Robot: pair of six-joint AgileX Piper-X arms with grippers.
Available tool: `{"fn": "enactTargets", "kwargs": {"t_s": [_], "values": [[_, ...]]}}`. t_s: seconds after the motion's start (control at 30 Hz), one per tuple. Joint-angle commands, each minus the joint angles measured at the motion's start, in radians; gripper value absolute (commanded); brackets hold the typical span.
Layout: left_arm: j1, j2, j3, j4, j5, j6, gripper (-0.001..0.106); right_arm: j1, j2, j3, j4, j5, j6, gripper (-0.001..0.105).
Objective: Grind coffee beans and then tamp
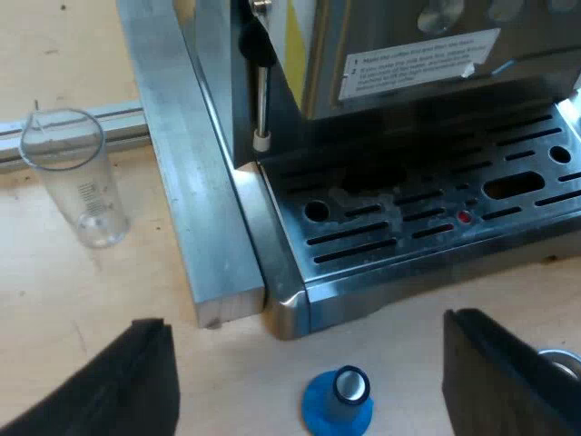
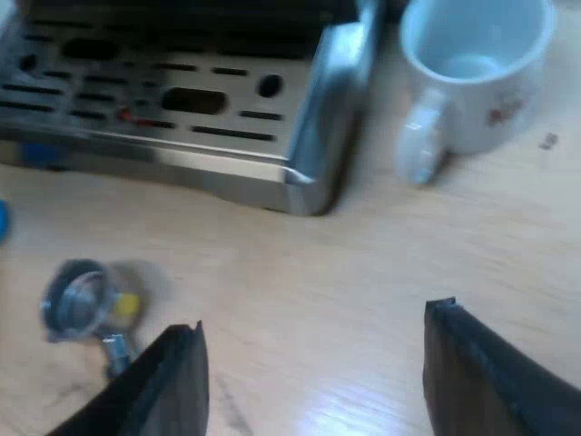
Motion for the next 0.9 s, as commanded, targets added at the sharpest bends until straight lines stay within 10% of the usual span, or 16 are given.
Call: {"fn": "enactTargets", "kwargs": {"t_s": [0.03, 0.9], "values": [[0.000, -0.048, -0.005, 0.008, -0.031, 0.000, 0.064, -0.088, -0.003, -0.010, 0.063, -0.028, -0.102, 0.054], [0.000, -0.551, -0.006, 0.078, -0.118, 0.000, 0.064, -0.161, -0.574, -0.011, 0.091, 0.019, -0.104, 0.054]]}}
